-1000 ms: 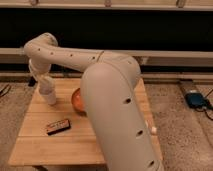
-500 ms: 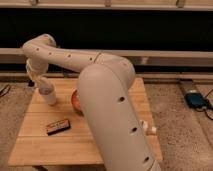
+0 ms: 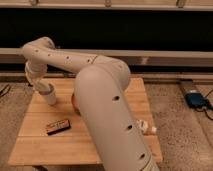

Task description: Place the white sponge in the ceramic cup

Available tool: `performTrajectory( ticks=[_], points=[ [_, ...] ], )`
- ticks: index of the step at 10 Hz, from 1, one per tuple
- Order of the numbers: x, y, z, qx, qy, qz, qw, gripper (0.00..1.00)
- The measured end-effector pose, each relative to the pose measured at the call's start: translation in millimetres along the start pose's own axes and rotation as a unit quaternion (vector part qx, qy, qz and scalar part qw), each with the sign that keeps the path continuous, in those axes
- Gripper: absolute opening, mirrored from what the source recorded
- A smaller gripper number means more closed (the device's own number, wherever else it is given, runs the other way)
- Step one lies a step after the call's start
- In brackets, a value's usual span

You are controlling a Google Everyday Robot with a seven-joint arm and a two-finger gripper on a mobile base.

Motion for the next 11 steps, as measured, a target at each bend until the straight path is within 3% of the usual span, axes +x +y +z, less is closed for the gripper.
performTrajectory(
  ticks=[5, 8, 11],
  points=[
    [5, 7, -5, -0.008, 0.001, 0.004, 1.0, 0.0],
    [14, -3, -6, -0.009, 0.005, 0.024, 0.9997, 0.02],
    [19, -6, -4, -0.009, 0.008, 0.037, 0.9992, 0.27]
  ],
)
